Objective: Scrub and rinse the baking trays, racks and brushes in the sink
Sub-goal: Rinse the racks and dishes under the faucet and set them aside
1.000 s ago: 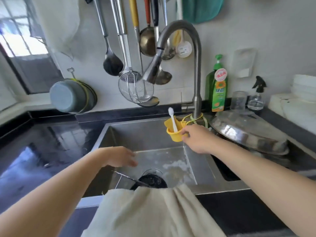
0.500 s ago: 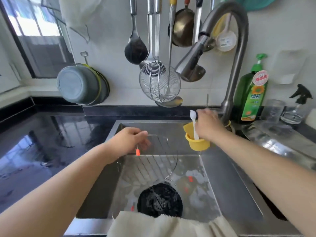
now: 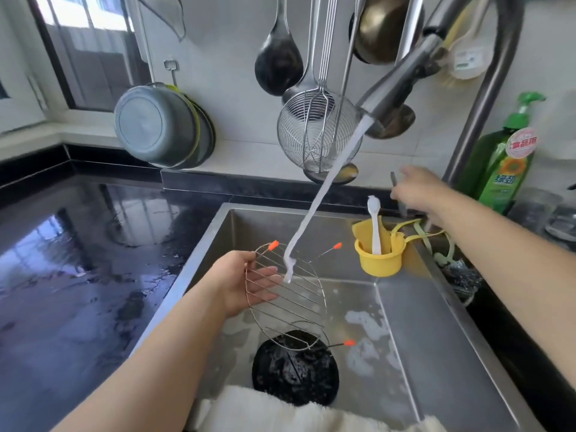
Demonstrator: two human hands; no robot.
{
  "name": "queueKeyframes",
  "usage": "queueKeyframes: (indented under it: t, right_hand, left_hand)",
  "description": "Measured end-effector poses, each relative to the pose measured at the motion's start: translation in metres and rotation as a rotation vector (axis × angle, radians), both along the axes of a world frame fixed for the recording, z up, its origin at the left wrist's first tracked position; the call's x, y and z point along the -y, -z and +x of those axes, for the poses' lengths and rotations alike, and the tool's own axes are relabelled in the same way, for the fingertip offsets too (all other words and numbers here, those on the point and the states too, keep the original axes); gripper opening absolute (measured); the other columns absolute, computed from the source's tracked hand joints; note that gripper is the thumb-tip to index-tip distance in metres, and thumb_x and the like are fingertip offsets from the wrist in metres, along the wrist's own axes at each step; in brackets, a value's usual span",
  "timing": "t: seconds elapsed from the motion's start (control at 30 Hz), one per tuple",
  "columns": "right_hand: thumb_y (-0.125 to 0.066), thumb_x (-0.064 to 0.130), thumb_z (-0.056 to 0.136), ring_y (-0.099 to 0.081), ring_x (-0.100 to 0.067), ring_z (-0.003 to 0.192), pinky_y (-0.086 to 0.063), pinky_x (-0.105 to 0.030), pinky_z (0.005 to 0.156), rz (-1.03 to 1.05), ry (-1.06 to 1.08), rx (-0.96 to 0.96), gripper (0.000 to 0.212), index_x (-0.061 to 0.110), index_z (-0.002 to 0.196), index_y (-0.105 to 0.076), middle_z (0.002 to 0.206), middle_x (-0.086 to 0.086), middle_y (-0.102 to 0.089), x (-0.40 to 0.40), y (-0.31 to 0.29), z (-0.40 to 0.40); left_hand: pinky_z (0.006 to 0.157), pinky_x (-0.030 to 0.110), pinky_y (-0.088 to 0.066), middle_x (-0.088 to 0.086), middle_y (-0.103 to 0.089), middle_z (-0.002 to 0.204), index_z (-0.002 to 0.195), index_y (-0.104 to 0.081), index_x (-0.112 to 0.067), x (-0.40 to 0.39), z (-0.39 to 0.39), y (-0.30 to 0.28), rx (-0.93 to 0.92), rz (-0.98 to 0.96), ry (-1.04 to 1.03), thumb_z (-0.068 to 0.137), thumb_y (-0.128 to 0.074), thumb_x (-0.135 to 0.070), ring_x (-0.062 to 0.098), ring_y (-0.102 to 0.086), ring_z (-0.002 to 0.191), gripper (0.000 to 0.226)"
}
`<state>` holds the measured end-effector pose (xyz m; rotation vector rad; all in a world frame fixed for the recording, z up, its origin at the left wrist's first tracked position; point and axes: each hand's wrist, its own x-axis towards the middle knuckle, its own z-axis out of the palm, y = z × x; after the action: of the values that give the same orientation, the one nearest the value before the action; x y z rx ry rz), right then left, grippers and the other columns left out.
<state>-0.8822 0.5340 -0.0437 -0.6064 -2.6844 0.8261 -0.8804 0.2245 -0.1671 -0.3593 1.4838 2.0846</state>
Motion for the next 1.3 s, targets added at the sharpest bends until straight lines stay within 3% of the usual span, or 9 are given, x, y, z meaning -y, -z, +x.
queueKeyframes:
  t: [0.1, 0.2, 0.33, 0.43, 0.6, 0.73, 0.93, 1.17, 1.3]
  right_hand:
    - [-0.051, 0.0, 0.091, -0.046, -0.022, 0.137, -0.035, -0.04, 0.116, -0.627, -0.173, -0.466, 0.061, 0.018, 0.149, -0.045, 0.15, -0.008, -0.048, 0.013, -0.046, 0.032]
    - [-0.056, 0.011, 0.09, -0.052, -0.023, 0.127, -0.035, -0.041, 0.114, -0.994, -0.268, -0.615, 0.043, 0.02, 0.133, -0.054, 0.141, -0.011, -0.053, 0.031, -0.073, 0.05]
    - [-0.063, 0.024, 0.088, -0.062, -0.02, 0.116, -0.043, -0.039, 0.107, -0.976, -0.266, -0.726, 0.025, 0.022, 0.113, -0.063, 0.118, -0.001, -0.068, 0.041, -0.094, 0.049]
    - [-0.061, 0.02, 0.097, -0.067, -0.022, 0.105, -0.048, -0.046, 0.107, -1.025, -0.334, -0.698, 0.011, 0.016, 0.107, -0.062, 0.106, -0.005, -0.07, 0.052, -0.107, 0.042]
    - [-0.054, 0.015, 0.104, -0.072, -0.021, 0.094, -0.062, -0.041, 0.079, -0.927, -0.357, -0.686, 0.009, 0.011, 0.106, -0.062, 0.103, -0.005, -0.071, 0.066, -0.103, 0.039]
    - [-0.059, 0.016, 0.101, -0.069, -0.02, 0.107, -0.056, -0.049, 0.098, -0.558, -0.291, -0.505, 0.013, 0.018, 0.113, -0.063, 0.114, -0.001, -0.071, 0.063, -0.058, 0.053]
    - [-0.065, 0.01, 0.097, -0.066, -0.012, 0.113, -0.047, -0.047, 0.109, -0.508, -0.415, -0.316, 0.023, 0.025, 0.11, -0.053, 0.115, 0.007, -0.073, 0.074, 0.038, 0.063]
    - [-0.07, -0.003, 0.091, -0.069, -0.012, 0.102, -0.053, -0.027, 0.093, -0.636, -0.596, -0.3, 0.03, 0.017, 0.11, -0.058, 0.107, -0.004, -0.076, 0.076, 0.045, 0.058]
    - [-0.072, -0.004, 0.088, -0.071, -0.016, 0.094, -0.058, -0.039, 0.09, -0.577, -0.525, -0.31, 0.026, 0.016, 0.1, -0.06, 0.105, -0.009, -0.076, 0.068, 0.042, 0.057]
  left_hand:
    - [0.062, 0.048, -0.062, 0.026, -0.071, 0.114, 0.075, -0.045, -0.014, -0.003, 0.0, -0.001, -0.021, 0.015, -0.022, 0.11, -0.039, -0.022, 0.037, -0.07, 0.088, 0.036]
    - [0.076, 0.055, -0.061, 0.024, -0.068, 0.102, 0.079, -0.046, -0.013, -0.013, 0.007, -0.005, -0.033, 0.011, -0.001, 0.109, -0.038, -0.02, 0.036, -0.071, 0.084, 0.032]
    - [0.096, 0.062, -0.052, 0.021, -0.063, 0.092, 0.083, -0.06, -0.004, -0.022, 0.017, -0.007, -0.016, -0.038, 0.099, 0.108, -0.038, -0.018, 0.035, -0.065, 0.084, 0.036]
    - [0.092, 0.061, -0.053, 0.02, -0.058, 0.09, 0.064, -0.065, -0.006, -0.022, 0.016, -0.002, -0.003, -0.067, 0.13, 0.109, -0.033, -0.019, 0.035, -0.063, 0.082, 0.056]
    - [0.083, 0.063, -0.055, 0.026, -0.059, 0.101, 0.089, -0.05, -0.007, -0.018, 0.006, 0.006, 0.05, -0.031, 0.028, 0.111, -0.034, -0.025, 0.041, -0.065, 0.089, 0.032]
    - [0.08, 0.059, -0.055, 0.021, -0.057, 0.088, 0.085, -0.048, -0.009, -0.023, 0.007, 0.005, 0.084, 0.067, 0.057, 0.11, -0.04, -0.038, 0.038, -0.064, 0.086, 0.039]
    - [0.078, 0.055, -0.062, 0.026, -0.058, 0.105, 0.094, -0.051, -0.007, -0.027, 0.01, -0.003, 0.06, 0.177, 0.091, 0.098, -0.049, -0.022, 0.044, -0.063, 0.1, 0.015]
    - [0.052, 0.042, -0.061, 0.024, -0.063, 0.091, 0.111, -0.056, 0.01, -0.029, 0.009, -0.001, 0.047, 0.101, 0.022, 0.109, -0.03, -0.005, 0.035, -0.066, 0.075, 0.03]
    - [0.073, 0.057, -0.061, 0.031, -0.065, 0.114, 0.111, -0.057, 0.01, -0.031, 0.009, -0.001, 0.053, 0.039, -0.005, 0.114, -0.029, -0.012, 0.043, -0.068, 0.098, 0.035]
